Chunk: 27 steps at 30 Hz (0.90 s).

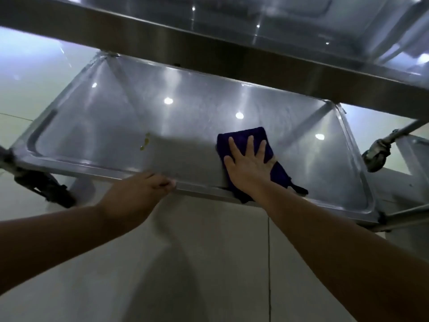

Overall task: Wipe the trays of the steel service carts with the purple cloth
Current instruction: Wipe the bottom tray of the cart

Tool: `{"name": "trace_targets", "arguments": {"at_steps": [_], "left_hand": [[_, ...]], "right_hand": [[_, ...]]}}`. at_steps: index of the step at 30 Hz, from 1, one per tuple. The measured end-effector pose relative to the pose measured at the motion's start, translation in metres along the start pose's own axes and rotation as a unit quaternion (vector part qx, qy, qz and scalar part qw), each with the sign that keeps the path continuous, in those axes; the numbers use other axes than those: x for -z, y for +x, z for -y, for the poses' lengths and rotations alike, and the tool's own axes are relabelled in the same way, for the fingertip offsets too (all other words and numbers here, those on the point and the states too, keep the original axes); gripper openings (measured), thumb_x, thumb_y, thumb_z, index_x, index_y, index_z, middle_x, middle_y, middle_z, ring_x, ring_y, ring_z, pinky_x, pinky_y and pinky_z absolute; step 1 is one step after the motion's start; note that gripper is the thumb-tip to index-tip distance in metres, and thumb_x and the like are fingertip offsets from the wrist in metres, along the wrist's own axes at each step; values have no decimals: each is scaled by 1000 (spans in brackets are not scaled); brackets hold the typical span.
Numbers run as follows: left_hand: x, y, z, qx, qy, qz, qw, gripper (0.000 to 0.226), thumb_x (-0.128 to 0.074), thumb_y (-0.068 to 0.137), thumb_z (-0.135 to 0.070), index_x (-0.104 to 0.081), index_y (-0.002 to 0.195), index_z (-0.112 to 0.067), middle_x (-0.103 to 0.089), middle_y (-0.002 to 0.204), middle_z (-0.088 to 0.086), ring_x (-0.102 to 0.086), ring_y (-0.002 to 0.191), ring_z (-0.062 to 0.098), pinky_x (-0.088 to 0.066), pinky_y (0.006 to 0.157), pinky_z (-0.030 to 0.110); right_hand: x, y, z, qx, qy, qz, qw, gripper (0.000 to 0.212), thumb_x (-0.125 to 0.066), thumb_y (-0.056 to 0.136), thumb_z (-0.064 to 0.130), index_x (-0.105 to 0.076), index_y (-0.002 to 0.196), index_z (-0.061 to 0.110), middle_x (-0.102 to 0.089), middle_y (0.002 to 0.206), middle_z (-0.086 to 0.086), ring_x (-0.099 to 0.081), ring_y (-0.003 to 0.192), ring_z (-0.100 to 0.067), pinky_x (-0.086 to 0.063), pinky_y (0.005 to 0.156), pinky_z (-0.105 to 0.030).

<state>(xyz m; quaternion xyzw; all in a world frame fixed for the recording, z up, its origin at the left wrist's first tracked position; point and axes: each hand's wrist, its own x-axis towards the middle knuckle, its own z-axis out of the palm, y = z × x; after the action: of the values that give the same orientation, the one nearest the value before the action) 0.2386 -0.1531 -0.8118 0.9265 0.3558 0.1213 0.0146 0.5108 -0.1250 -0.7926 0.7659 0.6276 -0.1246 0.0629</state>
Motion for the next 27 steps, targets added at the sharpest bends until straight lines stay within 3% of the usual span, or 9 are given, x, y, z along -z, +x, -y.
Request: {"name": "trace_targets", "arguments": {"at_steps": [3,5,7,9,12,15,19,22,27], "left_hand": [[6,4,14,-37,-25,-28,999,44,-76,66,-6,-72,108,-19,-69,94,0,-65,74,23,-48,52,26],[11,-2,31,-46,-25,-54,997,25,-59,76,-18,-76,95,-17,-70,85,2,-66,69,24,-49,56,26],[10,-18,54,2,-44,-93,995,33,-48,80,-31,-75,89,-15,-67,80,4,-62,71,26,-49,62,30],[1,-35,74,49,-65,-131,988,36,-49,82,-36,-75,91,-13,-65,80,4,-53,77,22,-41,68,32],[-9,-44,83,68,-117,-173,976,32,-53,82,-32,-75,96,-14,-66,83,2,-46,80,16,-30,70,25],[-15,-44,82,64,-129,-190,971,30,-54,83,-30,-75,99,-16,-67,84,1,-46,78,17,-32,68,30],[-19,-46,87,53,-121,-203,970,28,-54,84,-29,-75,98,-14,-67,84,2,-56,76,25,-36,68,35],[-22,-46,88,54,-114,-198,972,27,-54,85,-30,-73,95,-15,-67,85,3,-59,75,29,-37,69,37],[-27,-49,92,36,-108,-215,970,28,-52,89,-29,-69,84,-7,-65,84,10,-56,78,28,-38,71,38]], "right_hand": [[-10,-8,59,79,-37,18,996,55,-12,100,55,13,148,47,21,159,-5,23,143,-36,5,111,-64],[-14,-15,75,117,-59,25,991,55,-12,99,56,15,146,49,22,159,-2,24,144,-33,5,112,-61],[-12,-17,72,133,-70,33,988,54,-13,99,58,14,145,52,21,159,4,24,145,-27,5,114,-56],[-9,-12,60,135,-86,18,987,54,-15,99,58,11,145,54,18,160,9,21,146,-20,2,117,-51],[-1,14,38,54,-73,-3,996,53,-18,100,54,4,148,51,11,161,9,13,147,-19,-3,117,-48],[7,39,30,-67,-44,-12,997,57,-13,94,55,-9,151,44,9,162,6,9,148,-27,-7,116,-57],[5,45,75,-175,57,-30,982,57,-23,99,52,0,151,45,9,162,-1,11,147,-31,-1,114,-58],[-2,44,135,-115,47,-44,991,57,-21,99,53,2,151,44,12,162,-4,14,146,-33,2,113,-60],[-20,38,223,140,-29,-30,989,53,-16,101,53,2,150,45,12,162,-4,16,146,-32,4,115,-59]]}}
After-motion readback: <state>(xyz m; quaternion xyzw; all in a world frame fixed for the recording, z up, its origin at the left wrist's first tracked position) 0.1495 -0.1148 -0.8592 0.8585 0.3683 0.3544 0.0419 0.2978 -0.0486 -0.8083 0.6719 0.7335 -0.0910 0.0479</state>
